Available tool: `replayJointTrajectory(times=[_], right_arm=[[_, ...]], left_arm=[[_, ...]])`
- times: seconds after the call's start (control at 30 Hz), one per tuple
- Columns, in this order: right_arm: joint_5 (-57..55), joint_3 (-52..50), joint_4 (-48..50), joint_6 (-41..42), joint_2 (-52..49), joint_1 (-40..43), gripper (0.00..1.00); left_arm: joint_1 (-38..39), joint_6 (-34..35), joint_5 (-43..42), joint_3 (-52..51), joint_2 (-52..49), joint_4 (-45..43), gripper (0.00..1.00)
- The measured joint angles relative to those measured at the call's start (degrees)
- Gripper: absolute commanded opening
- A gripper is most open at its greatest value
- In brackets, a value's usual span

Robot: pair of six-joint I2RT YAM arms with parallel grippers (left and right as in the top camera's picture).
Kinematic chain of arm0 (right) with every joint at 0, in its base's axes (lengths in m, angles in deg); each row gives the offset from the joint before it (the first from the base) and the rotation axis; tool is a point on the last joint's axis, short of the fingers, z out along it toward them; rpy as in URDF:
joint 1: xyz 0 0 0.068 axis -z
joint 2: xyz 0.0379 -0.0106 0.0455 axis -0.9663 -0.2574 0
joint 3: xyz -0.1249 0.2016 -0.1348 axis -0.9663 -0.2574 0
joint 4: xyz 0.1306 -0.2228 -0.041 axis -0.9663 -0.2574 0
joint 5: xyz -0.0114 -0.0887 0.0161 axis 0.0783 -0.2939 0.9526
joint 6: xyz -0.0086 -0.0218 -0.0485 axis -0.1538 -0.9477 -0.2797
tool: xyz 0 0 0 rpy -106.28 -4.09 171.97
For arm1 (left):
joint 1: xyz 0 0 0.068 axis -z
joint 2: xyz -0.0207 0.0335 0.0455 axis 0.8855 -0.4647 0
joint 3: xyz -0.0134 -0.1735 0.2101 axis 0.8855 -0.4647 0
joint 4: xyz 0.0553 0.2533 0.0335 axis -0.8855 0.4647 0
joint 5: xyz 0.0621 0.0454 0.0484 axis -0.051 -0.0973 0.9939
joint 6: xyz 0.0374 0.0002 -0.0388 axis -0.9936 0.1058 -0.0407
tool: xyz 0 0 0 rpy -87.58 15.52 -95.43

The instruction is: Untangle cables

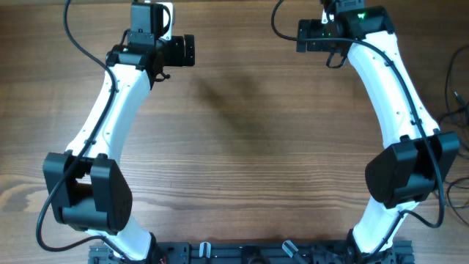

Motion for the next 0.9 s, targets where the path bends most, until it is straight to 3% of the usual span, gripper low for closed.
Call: replayJointTrajectory(times=[0.53, 0.7, 0.9], right_arm=[[0.00, 0.00, 0.00, 0.02, 0.00, 0.00, 1.00], [0.02, 0.00, 0.00, 0.00, 0.00, 0.00, 1.00], [0.00, 0.00, 0.09, 0.00, 0.00, 0.00, 1.00]], left_arm=[[0.04, 1.16, 0.07, 0.00, 0.00, 0.00, 1.00], [1.68, 2.34, 4.48, -0.07, 0.00, -0.11, 1.00], [3.96, 3.72, 6.84, -10.12, 5.79, -12.37, 1.00]])
